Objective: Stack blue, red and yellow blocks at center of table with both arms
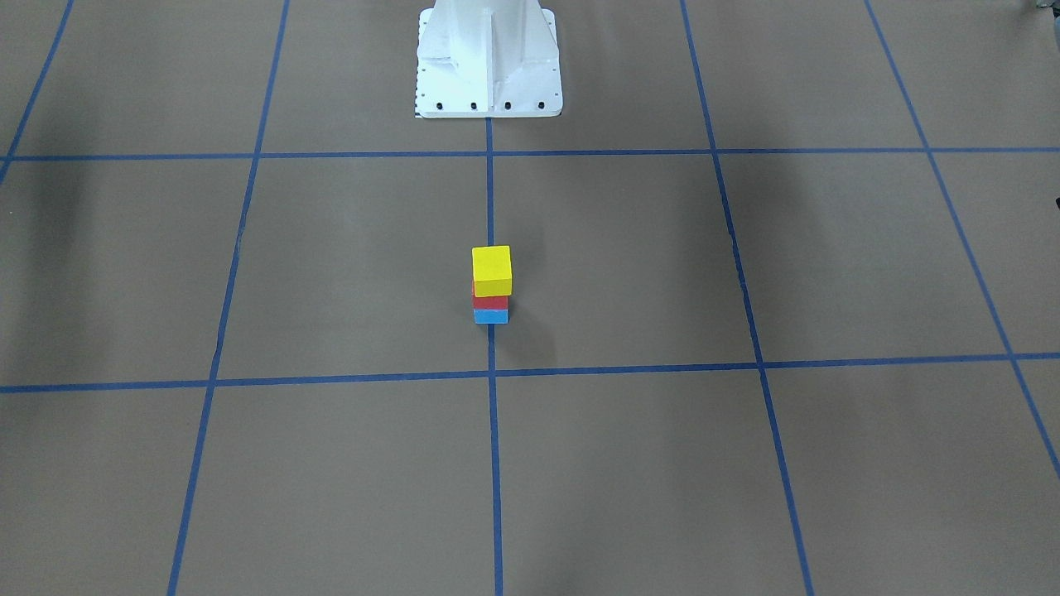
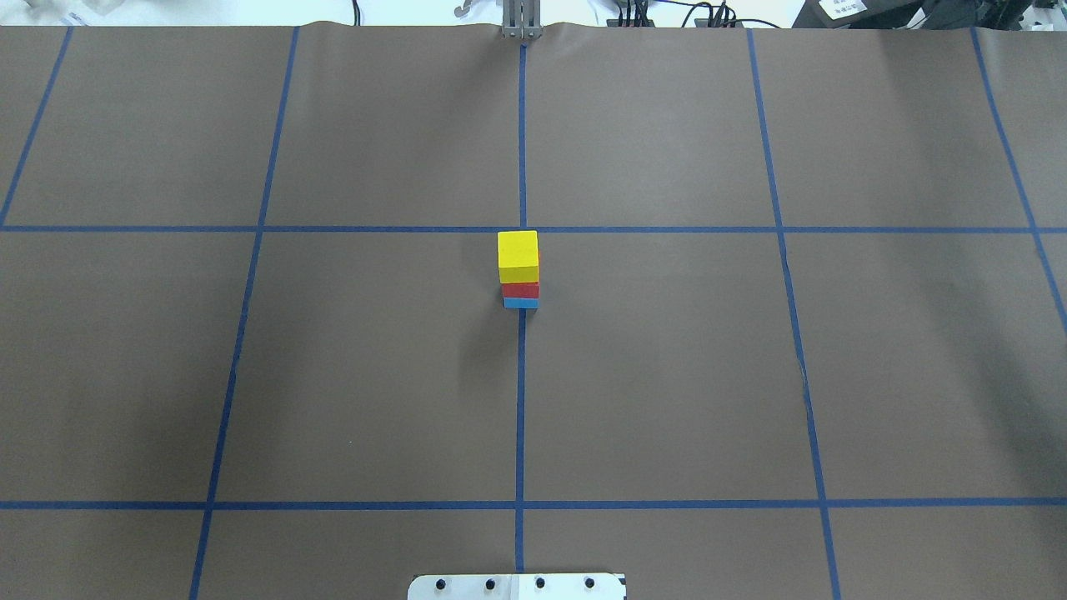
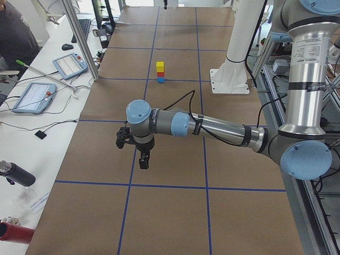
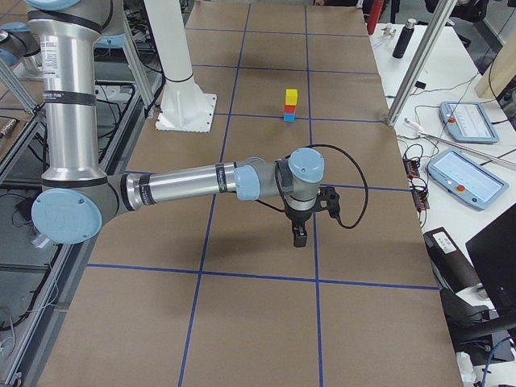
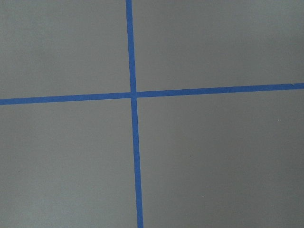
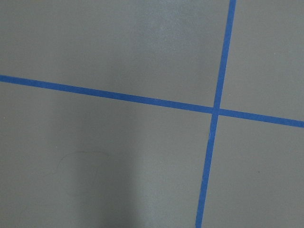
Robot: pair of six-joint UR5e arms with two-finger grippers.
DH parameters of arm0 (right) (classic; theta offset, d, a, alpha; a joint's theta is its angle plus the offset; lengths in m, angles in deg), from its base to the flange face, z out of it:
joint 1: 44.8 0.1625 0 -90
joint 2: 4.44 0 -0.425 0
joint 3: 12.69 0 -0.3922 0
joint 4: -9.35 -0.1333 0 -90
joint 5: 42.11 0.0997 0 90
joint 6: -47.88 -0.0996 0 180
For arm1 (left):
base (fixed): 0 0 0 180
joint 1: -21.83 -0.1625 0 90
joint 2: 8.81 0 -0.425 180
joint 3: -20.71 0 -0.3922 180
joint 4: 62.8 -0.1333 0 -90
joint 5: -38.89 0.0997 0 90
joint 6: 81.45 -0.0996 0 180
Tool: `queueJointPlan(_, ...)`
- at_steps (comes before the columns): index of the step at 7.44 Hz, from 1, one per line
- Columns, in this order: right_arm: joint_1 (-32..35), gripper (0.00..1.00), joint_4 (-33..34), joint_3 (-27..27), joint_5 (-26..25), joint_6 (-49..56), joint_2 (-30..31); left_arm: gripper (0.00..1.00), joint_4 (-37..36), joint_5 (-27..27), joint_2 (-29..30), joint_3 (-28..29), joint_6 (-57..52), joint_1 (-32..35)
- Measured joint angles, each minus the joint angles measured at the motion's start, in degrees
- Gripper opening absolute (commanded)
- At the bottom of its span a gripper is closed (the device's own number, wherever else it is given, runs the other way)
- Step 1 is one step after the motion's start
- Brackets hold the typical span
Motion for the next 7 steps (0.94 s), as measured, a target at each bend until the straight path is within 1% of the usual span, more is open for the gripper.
queueJointPlan(7, 0.00, 1.00, -0.09, 0.02, 0.06, -0.26, 0.13, 1.00, 0.01, -0.03, -0.02, -0.56, 0.09, -0.03)
